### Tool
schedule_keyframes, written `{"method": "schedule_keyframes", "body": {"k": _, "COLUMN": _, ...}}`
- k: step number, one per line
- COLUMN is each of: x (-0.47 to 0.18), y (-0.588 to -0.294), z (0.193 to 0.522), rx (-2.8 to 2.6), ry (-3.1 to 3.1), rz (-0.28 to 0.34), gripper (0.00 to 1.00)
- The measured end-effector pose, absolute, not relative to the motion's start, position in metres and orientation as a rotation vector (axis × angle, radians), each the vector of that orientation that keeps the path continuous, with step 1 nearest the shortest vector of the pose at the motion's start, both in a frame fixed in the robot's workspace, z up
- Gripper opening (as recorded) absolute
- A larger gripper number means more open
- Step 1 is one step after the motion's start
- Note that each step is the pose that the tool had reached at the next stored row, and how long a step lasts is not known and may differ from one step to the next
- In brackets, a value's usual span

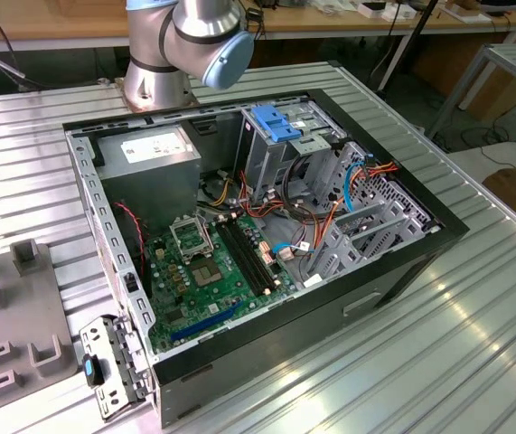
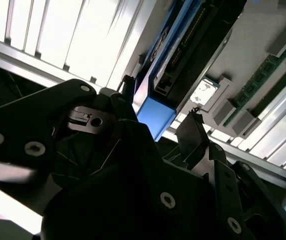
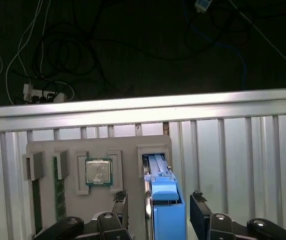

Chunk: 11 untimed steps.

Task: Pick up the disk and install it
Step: 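Pick up the disk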

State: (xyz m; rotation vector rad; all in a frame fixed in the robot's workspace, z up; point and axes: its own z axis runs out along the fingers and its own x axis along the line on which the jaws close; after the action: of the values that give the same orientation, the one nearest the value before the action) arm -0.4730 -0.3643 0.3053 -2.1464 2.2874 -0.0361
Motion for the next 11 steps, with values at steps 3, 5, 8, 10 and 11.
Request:
{"method": "schedule_keyframes", "body": {"k": 3, "x": -0.473, "y": -0.3643, "z": 0.3033, "rx": -2.144, "ry": 2.288, "rz": -0.034, "gripper": 0.61}}
{"method": "schedule_keyframes", "body": {"k": 5, "x": -0.473, "y": -0.3643, "z": 0.3014, "rx": -2.142, "ry": 2.289, "rz": -0.033, "gripper": 0.61}}
{"method": "schedule_keyframes", "body": {"k": 8, "x": -0.473, "y": -0.3615, "z": 0.2991, "rx": -2.135, "ry": 2.296, "rz": -0.033, "gripper": 0.61}}
{"method": "schedule_keyframes", "body": {"k": 10, "x": -0.473, "y": -0.3604, "z": 0.2982, "rx": -2.132, "ry": 2.299, "rz": -0.034, "gripper": 0.61}}
{"method": "schedule_keyframes", "body": {"k": 11, "x": -0.473, "y": -0.3596, "z": 0.2976, "rx": -2.131, "ry": 2.3, "rz": -0.034, "gripper": 0.61}}
